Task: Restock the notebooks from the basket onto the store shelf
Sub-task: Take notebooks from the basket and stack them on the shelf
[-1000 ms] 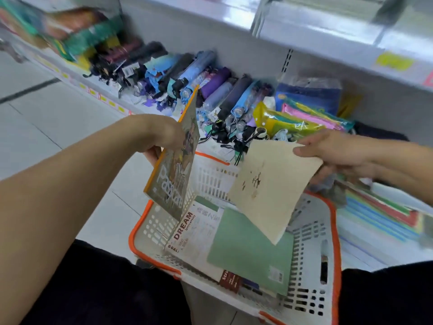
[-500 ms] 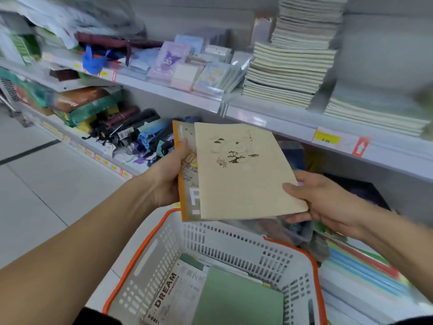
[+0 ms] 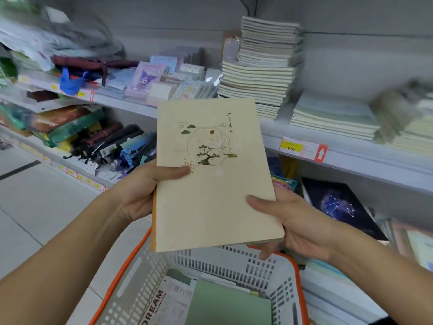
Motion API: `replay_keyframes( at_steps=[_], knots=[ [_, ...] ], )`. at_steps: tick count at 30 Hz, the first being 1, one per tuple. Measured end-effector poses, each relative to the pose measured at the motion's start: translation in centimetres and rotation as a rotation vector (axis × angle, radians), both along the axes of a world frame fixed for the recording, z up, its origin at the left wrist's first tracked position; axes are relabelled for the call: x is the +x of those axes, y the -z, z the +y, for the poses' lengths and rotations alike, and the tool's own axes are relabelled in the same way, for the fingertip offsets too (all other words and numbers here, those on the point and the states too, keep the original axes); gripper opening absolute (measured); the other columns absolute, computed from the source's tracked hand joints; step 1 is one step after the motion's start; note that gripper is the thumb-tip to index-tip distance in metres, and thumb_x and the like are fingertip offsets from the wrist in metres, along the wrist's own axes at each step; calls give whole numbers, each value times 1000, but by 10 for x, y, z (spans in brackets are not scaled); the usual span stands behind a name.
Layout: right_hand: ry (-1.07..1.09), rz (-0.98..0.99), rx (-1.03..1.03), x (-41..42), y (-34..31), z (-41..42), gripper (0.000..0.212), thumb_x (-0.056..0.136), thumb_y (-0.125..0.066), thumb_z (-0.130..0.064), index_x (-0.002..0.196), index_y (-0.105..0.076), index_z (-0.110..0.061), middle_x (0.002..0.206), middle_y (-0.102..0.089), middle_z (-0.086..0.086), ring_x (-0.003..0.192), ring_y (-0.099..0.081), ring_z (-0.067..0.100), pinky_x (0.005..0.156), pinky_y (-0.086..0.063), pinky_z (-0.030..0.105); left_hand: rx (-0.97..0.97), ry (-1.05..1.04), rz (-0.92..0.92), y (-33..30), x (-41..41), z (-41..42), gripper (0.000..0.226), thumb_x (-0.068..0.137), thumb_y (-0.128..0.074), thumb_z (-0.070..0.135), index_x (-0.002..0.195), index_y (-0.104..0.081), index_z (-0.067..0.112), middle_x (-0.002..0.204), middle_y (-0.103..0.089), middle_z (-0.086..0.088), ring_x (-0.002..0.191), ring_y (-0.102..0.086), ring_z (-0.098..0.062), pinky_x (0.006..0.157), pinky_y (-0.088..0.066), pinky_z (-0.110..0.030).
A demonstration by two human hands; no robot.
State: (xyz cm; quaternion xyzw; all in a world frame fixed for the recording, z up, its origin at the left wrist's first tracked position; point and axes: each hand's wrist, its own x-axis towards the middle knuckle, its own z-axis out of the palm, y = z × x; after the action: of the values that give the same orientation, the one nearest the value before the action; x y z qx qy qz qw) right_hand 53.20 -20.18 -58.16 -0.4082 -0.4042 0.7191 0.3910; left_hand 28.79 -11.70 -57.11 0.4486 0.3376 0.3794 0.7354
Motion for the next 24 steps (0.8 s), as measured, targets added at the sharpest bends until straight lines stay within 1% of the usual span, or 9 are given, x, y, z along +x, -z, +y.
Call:
replay_keyframes(
  at_steps=[3, 5, 7, 8, 10, 14, 19, 22, 24],
  knots=[
    [309, -3, 237, 3, -14, 2, 30, 96, -55, -12, 126, -60, -13, 98, -71, 12, 55, -64, 18, 30, -43, 23, 125, -142, -5, -19, 23, 0, 40, 84, -61, 10, 124, -61, 12, 115, -71, -10, 97, -71, -27, 74, -61, -39],
    [486, -1, 314, 13, -24, 6, 27, 97, -56, -13, 124, -58, -15, 91, -69, 10, 47, -57, 17, 27, -36, 20, 270, -205, 104, -28, 47, 1, 35, 90, -63, 13, 124, -58, 19, 110, -73, -3, 86, -73, -22, 61, -59, -32],
    [663, 41, 368, 38, -36, 8, 25, 98, -55, -13, 123, -57, -18, 93, -71, 7, 51, -60, 17, 30, -35, 20, 436, -154, 264, -38, 79, 3, 31, 95, -60, 19, 124, -53, 28, 94, -73, 0, 62, -67, -20, 45, -49, -27],
    [735, 60, 392, 50, -43, 9, 25, 99, -54, -13, 123, -56, -17, 95, -71, 6, 55, -61, 16, 31, -36, 21, 503, -122, 305, -41, 96, 8, 28, 98, -56, 20, 123, -52, 30, 83, -70, -2, 48, -57, -18, 39, -40, -24],
    [860, 57, 439, 78, -53, 11, 25, 100, -53, -11, 125, -55, -14, 102, -70, 7, 62, -62, 16, 32, -37, 23, 564, -79, 312, -48, 134, 24, 24, 102, -48, 20, 124, -52, 26, 80, -62, -8, 37, -38, -12, 36, -30, -19],
    [1005, -111, 386, 137, -69, 28, 25, 100, -54, -9, 124, -57, -15, 113, -69, 4, 80, -63, 18, 39, -45, 21, 541, -12, 313, -63, 214, 60, 22, 104, -43, 16, 122, -56, 14, 75, -53, -4, 47, -39, -8, 41, -34, -19],
    [963, -271, 232, 185, -89, 70, 15, 93, -58, 8, 91, -59, -7, 109, -64, 13, 78, -62, 19, 47, -55, 20, 460, -103, 458, -59, 270, 105, 28, 102, -46, 17, 118, -56, -4, 71, -50, -7, 55, -41, -17, 48, -35, -25],
    [953, -451, 261, 194, -87, 85, 21, 80, -77, 2, 84, -58, -6, 96, -67, 10, 78, -66, 20, 71, -60, 27, 608, -52, 554, -59, 274, 121, 34, 92, -65, 33, 112, -62, 6, 74, -54, 2, 61, -47, -13, 57, -41, -25],
    [930, -609, 267, 200, -84, 87, 32, 69, -88, -5, 85, -61, -10, 91, -69, 5, 83, -67, 18, 80, -57, 30, 773, 31, 664, -62, 275, 128, 37, 79, -78, 39, 108, -66, 18, 89, -67, 8, 81, -62, -10, 75, -50, -27]
  ],
)
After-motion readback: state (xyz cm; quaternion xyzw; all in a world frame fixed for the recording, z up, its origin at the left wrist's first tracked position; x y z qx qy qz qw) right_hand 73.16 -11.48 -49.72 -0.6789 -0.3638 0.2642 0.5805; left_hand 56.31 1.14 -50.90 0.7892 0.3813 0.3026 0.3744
